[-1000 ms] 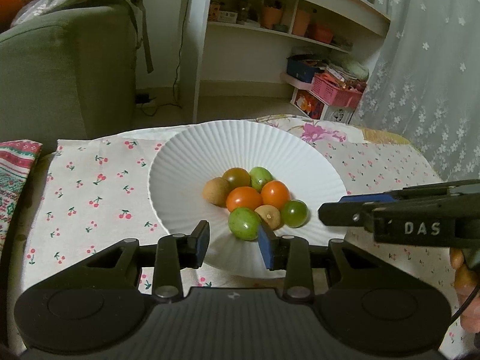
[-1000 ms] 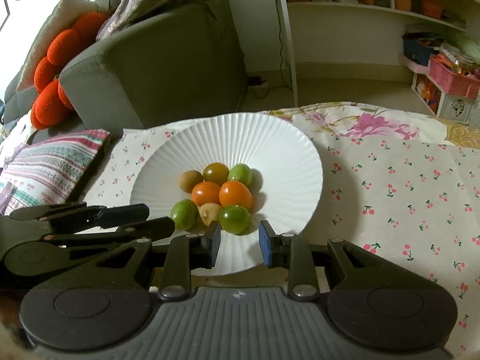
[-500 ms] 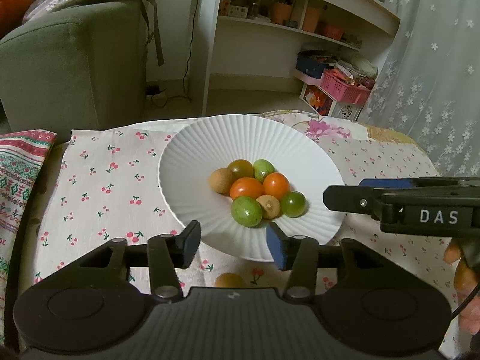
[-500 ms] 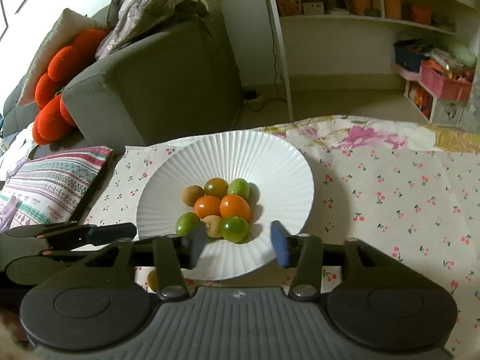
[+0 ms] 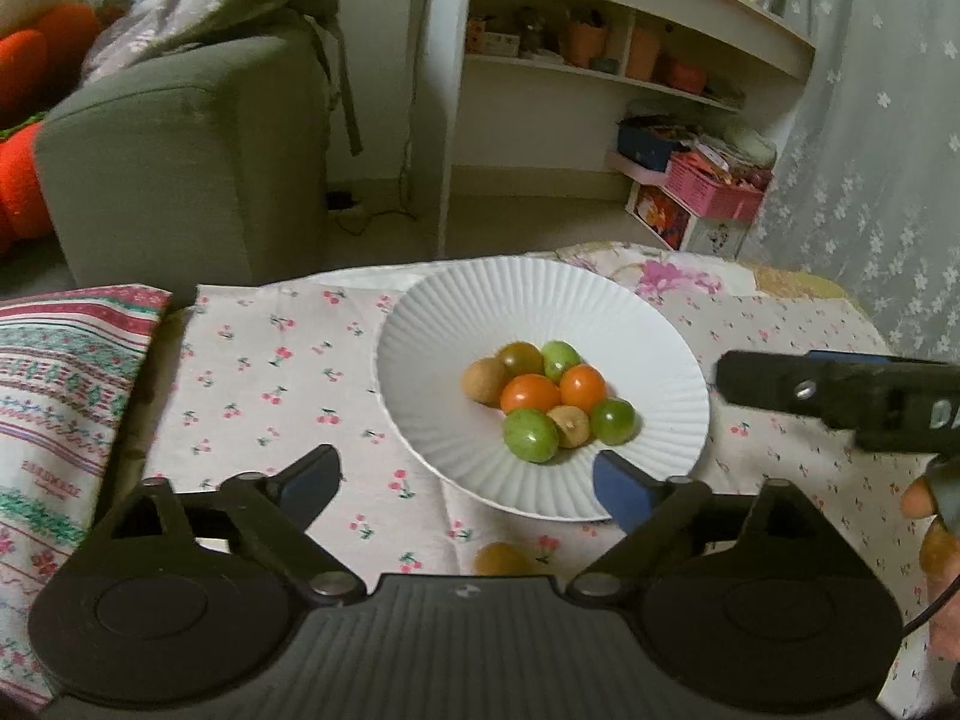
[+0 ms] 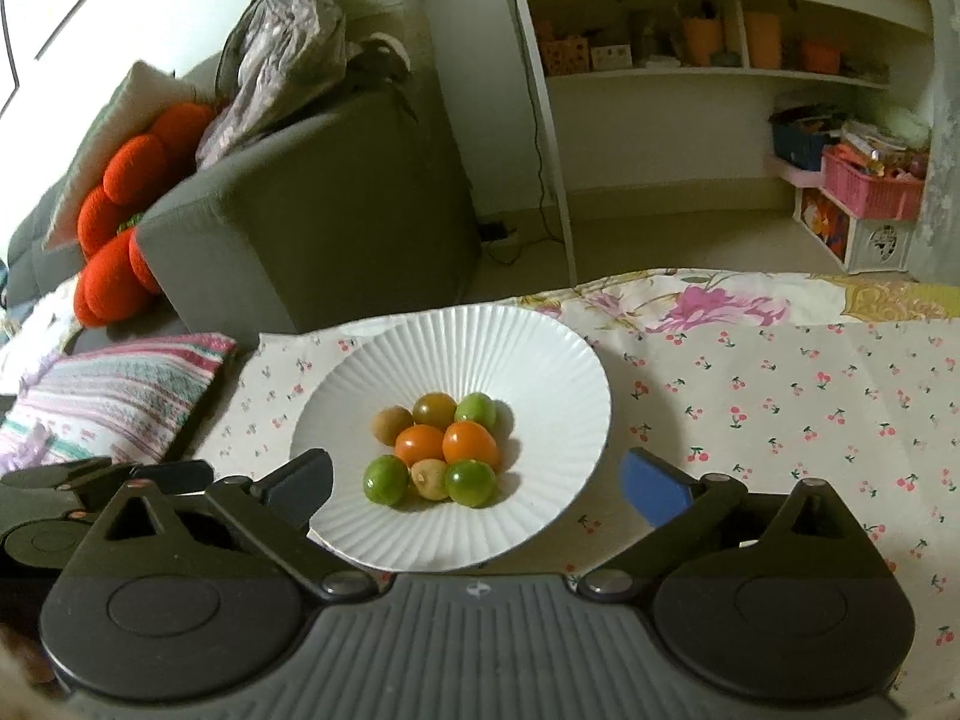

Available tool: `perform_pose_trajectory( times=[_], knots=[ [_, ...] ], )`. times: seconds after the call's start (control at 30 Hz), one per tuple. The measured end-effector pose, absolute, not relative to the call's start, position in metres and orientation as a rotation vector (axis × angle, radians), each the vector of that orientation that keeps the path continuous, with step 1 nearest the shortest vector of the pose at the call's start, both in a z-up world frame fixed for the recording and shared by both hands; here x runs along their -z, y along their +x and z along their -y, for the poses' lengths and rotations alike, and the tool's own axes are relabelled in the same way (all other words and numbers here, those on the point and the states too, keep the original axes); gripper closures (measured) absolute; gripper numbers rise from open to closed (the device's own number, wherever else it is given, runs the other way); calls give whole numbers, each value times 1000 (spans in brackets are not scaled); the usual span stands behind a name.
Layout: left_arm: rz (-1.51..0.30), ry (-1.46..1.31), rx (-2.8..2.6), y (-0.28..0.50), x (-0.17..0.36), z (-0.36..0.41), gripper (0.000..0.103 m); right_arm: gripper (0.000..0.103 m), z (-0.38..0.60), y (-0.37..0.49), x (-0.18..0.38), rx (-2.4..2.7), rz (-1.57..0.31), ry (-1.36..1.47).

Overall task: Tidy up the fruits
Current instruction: 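Move both open grippers back to the fruit pile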

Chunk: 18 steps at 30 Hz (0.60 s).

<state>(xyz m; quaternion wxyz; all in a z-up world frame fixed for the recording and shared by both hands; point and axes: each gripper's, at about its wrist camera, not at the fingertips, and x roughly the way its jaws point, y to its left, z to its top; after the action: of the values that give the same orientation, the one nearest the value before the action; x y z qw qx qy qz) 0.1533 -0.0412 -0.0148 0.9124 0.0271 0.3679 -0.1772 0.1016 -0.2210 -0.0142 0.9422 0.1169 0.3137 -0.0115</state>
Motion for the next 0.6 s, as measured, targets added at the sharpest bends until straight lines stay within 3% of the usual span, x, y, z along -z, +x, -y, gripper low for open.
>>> perform_pose_trajectory(
  times=[0.17,0.43,0.6],
  knots=[
    [-777,30,339,145,12,18,5,0,219,95,8,-69,-605,274],
    [-790,42,282,131,11,-10,4,1,188,96,13,-205,-698,145],
    [-795,51,316,120,11,-13,4,12,180,101,21,-225,-774,111]
  ],
)
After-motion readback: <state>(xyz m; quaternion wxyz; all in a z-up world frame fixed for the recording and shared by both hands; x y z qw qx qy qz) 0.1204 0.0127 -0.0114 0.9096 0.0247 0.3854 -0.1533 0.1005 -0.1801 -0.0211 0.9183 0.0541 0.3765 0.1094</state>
